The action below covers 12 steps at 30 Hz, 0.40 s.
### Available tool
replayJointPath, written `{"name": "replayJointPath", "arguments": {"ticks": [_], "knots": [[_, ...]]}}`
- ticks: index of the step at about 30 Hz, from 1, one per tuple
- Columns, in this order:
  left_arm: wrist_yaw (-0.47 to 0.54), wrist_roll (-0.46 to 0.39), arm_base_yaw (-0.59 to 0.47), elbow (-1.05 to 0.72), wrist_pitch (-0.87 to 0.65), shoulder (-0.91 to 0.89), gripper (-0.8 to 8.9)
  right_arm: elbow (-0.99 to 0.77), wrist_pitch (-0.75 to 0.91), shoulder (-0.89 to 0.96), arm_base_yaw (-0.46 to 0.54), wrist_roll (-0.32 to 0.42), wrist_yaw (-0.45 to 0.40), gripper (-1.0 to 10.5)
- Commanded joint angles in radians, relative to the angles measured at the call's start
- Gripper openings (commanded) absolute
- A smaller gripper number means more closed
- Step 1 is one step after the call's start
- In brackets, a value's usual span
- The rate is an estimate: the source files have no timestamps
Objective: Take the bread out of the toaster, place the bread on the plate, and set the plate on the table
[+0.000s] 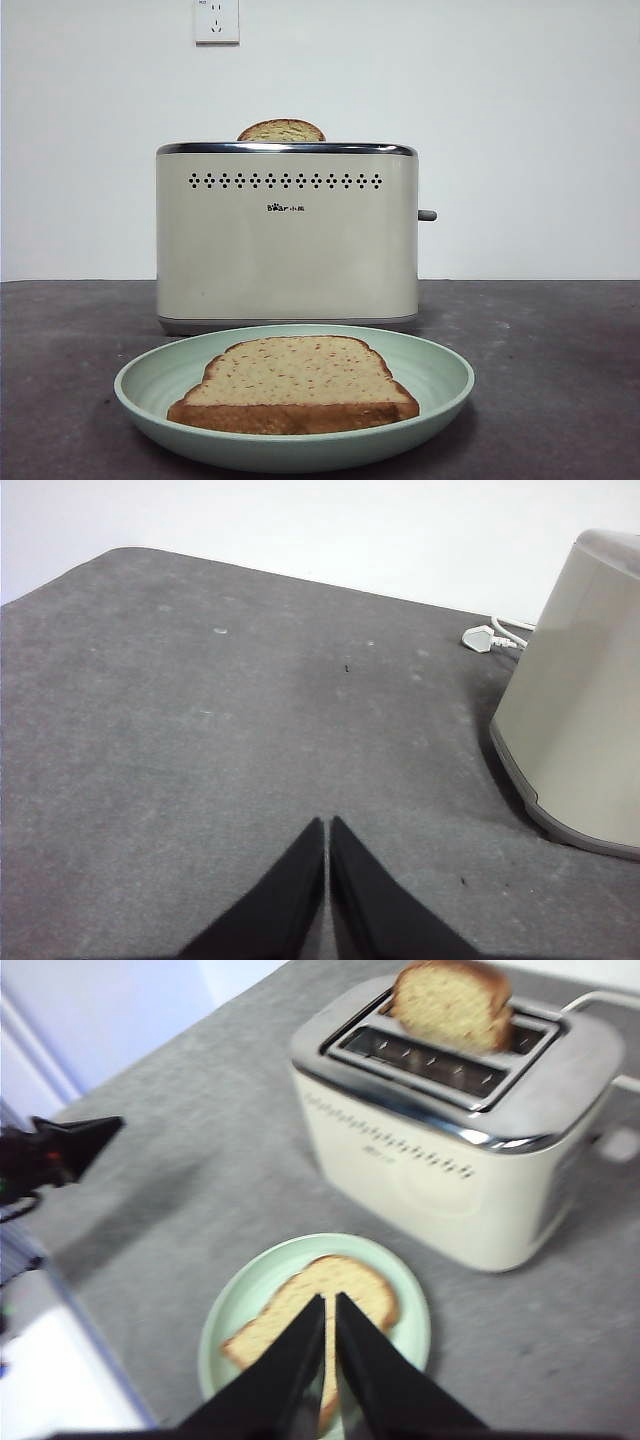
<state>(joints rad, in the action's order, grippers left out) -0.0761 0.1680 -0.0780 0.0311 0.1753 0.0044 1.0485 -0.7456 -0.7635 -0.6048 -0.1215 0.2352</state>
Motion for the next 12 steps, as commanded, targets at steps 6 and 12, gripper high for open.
{"name": "replayJointPath", "arguments": {"ticks": [6, 12], "knots": [[0.002, 0.002, 0.001, -0.024, 0.003, 0.0, 0.08, -0.084, 0.171, 0.127, 0.268, 0.117, 0.011, 0.1], [0.002, 0.002, 0.0, -0.024, 0.003, 0.0, 0.08, -0.372, 0.453, 0.314, 0.455, 0.111, 0.011, 0.1]]}}
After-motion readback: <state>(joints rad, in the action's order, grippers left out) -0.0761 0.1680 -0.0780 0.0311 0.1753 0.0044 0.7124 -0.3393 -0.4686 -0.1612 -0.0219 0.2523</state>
